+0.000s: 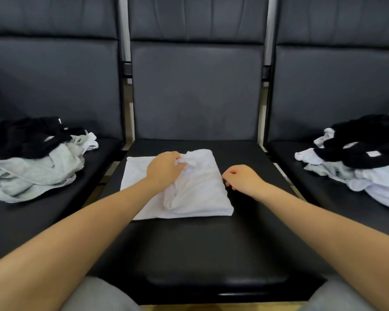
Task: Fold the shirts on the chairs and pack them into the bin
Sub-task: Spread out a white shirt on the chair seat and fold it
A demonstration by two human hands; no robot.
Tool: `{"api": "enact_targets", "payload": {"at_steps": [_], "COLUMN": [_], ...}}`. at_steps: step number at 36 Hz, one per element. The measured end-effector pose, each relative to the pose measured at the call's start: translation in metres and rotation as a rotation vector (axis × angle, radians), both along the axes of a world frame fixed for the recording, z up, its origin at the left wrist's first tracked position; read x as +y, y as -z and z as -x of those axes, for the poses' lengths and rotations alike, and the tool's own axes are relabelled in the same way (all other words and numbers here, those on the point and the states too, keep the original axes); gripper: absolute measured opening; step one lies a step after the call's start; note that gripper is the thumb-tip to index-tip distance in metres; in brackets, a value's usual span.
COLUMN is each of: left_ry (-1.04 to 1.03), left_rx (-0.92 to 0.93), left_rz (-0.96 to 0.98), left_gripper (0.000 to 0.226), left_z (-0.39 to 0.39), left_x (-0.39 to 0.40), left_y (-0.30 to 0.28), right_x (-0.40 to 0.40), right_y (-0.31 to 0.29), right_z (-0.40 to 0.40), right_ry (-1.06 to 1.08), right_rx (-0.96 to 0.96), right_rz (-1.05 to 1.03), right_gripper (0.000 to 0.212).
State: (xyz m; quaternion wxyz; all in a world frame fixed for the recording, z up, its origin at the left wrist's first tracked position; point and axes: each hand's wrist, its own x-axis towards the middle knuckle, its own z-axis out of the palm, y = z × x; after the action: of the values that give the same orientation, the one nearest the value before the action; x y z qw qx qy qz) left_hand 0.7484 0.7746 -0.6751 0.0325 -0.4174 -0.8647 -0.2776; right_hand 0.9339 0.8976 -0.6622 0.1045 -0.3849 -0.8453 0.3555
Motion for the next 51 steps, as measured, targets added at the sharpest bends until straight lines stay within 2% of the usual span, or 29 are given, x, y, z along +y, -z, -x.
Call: {"api": "enact_targets", "payload": {"at_steps": [2,4,6,9,12,15,18,22,25,29,32,35,38,42,45,46,48,51], "left_ry": [-0.081,-0.195,-0.295,-0.324,-0.287,-0.229,-0.148,-0.088,-0.078,-0.081,-0.089,-0.090,-0.103,-0.167,-0.215,-0.217,-0.192,-0.134], "left_rx": [-0.148,-0.290,-0.436,-0.604,-0.580,-0.499,-0.502,-0.472,-0.447,-0.407,-0.366,-0.383,-0.440,-0.642,-0.764,-0.792,-0.839,-0.835], "left_rz": [-0.186,-0.290,-0.296,-0.275,-0.300,-0.203,-0.128,-0.006,0.014,0.006,0.004,-0.046,-0.096,-0.229,-0.300,-0.319,-0.359,-0.343], "left_gripper": [0.030,0.038,0.039,0.038,0.034,0.049,0.066,0.067,0.063,0.056,0.046,0.036,0.032,0.036,0.038,0.040,0.044,0.045], "left_z": [0.012,0.026,0.038,0.042,0.030,0.013,-0.005,-0.017,-0.020,-0.019,-0.018,-0.018,-0.018,-0.012,-0.007,-0.007,-0.008,-0.009], "left_x": [0.005,0.009,0.009,0.003,-0.003,-0.009,-0.016,-0.022,-0.029,-0.038,-0.044,-0.048,-0.051,-0.052,-0.050,-0.051,-0.054,-0.058], "left_y": [-0.004,-0.009,-0.009,-0.002,0.001,0.000,-0.007,-0.005,-0.005,-0.006,-0.006,-0.008,-0.008,-0.006,-0.006,-0.006,-0.007,-0.007], "right_x": [0.000,0.001,0.002,0.002,0.001,-0.002,-0.006,-0.012,-0.013,-0.013,-0.010,-0.008,-0.019,-0.030,-0.047,-0.054,-0.065,-0.074], "right_y": [0.003,0.004,0.005,0.008,0.010,0.012,0.011,0.006,0.002,-0.013,-0.028,-0.045,-0.067,-0.077,-0.078,-0.080,-0.080,-0.074], "right_z": [0.003,0.005,0.008,0.012,0.017,0.021,0.022,0.022,0.020,0.012,0.004,-0.001,-0.001,0.007,0.017,0.022,0.029,0.033], "right_ry": [-0.015,-0.019,-0.009,-0.013,-0.016,-0.019,-0.050,-0.050,-0.031,0.072,0.161,0.205,0.212,0.015,-0.128,-0.167,-0.283,-0.435], "right_rx": [-0.019,-0.045,-0.044,-0.072,-0.105,-0.098,-0.109,-0.131,-0.109,0.203,0.323,0.343,0.255,0.313,0.324,0.297,0.217,0.141], "right_rz": [-0.042,-0.074,-0.088,-0.156,-0.199,-0.194,-0.141,-0.066,0.002,0.309,0.389,0.391,0.328,0.266,0.230,0.221,0.291,0.461], "right_gripper": [0.031,0.034,0.043,0.045,0.046,0.054,0.058,0.056,0.045,0.019,0.014,0.014,0.016,0.008,0.010,0.017,0.031,0.035]}}
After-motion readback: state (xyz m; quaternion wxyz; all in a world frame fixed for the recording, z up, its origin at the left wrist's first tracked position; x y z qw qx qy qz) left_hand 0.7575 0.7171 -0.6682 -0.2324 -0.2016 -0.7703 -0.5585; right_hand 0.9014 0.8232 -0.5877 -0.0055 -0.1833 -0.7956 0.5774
